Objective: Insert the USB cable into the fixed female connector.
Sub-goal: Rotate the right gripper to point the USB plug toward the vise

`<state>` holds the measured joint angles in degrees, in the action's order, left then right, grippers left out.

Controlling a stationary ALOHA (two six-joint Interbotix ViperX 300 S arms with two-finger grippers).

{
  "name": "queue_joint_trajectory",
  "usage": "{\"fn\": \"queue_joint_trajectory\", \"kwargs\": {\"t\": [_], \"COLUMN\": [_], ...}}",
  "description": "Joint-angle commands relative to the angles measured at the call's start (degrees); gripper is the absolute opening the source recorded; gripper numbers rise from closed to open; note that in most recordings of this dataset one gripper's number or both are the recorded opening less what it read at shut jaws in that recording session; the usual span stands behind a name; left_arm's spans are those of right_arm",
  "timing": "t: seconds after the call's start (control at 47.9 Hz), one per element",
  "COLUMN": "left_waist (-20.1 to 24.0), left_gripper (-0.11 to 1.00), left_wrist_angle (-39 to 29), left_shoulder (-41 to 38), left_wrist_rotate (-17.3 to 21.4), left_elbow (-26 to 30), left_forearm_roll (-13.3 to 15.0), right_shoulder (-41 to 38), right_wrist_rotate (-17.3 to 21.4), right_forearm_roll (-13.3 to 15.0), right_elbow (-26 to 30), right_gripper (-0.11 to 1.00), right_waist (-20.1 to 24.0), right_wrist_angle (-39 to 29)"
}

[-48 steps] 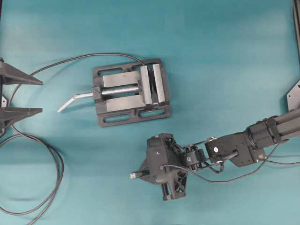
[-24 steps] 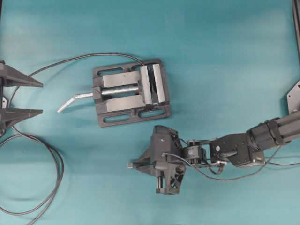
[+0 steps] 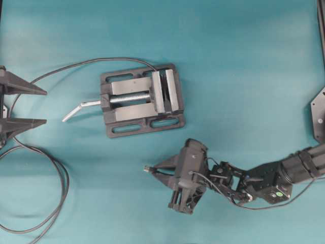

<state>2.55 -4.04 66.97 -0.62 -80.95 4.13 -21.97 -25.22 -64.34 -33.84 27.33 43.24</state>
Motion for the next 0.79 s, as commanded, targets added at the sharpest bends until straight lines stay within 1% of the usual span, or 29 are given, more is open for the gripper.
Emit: {"fn": "queue_joint_trajectory", "kwargs": {"t": [0.0,0.104,0.188,0.251,0.272,0.334,0.376,0.418,0.481,0.543,0.627,0.71,0.773], "left_waist": [0.35,0.35,0.35,0.35,0.35,0.35,0.35,0.35,0.35,0.35,0.35,0.26,0.09], "left_gripper": [0.96,0.96,0.96,0.96,0.96,0.96,0.96,0.96,0.96,0.96,0.96,0.96,0.96], "left_wrist_angle": [0.35,0.35,0.35,0.44,0.35,0.44,0.44,0.53,0.53,0.62,0.53,0.62,0.62], "left_shoulder": [-0.44,-0.44,-0.44,-0.44,-0.53,-0.44,-0.44,-0.44,-0.44,-0.44,-0.53,-0.44,-0.44], "left_wrist_rotate": [-0.70,-0.70,-0.70,-0.70,-0.70,-0.70,-0.70,-0.70,-0.62,-0.62,-0.62,-0.62,-0.79], "left_elbow": [0.70,0.70,0.70,0.70,0.88,0.70,0.70,0.70,0.70,0.70,0.70,0.88,1.05], "left_forearm_roll": [0.00,0.09,0.00,0.09,0.09,0.09,0.00,0.09,0.09,0.00,0.00,0.09,0.09], "right_shoulder": [0.53,-0.26,-0.97,-1.58,-1.93,-2.64,-3.16,-3.60,-4.13,-4.66,-5.27,-5.89,-6.24], "right_wrist_rotate": [-2.81,-6.59,-9.84,-13.01,-14.41,-17.58,-20.04,-21.80,-23.73,-25.05,-25.31,-25.31,-25.22], "right_forearm_roll": [-6.59,-13.80,-18.90,-22.68,-24.52,-28.83,-32.70,-35.86,-40.43,-44.30,-48.52,-50.54,-51.15], "right_elbow": [1.58,2.90,4.66,6.33,7.29,9.32,10.90,12.22,13.89,15.21,16.87,17.93,18.72], "right_gripper": [0.22,0.22,0.22,0.22,0.22,0.22,0.22,0.22,0.22,0.22,0.22,0.22,0.22], "right_waist": [1.32,2.20,2.46,2.72,2.72,2.81,2.90,2.99,3.16,3.52,4.04,4.22,4.22], "right_wrist_angle": [2.90,5.54,7.65,9.23,10.02,11.87,13.54,15.03,17.75,20.74,25.22,28.13,29.44]}}
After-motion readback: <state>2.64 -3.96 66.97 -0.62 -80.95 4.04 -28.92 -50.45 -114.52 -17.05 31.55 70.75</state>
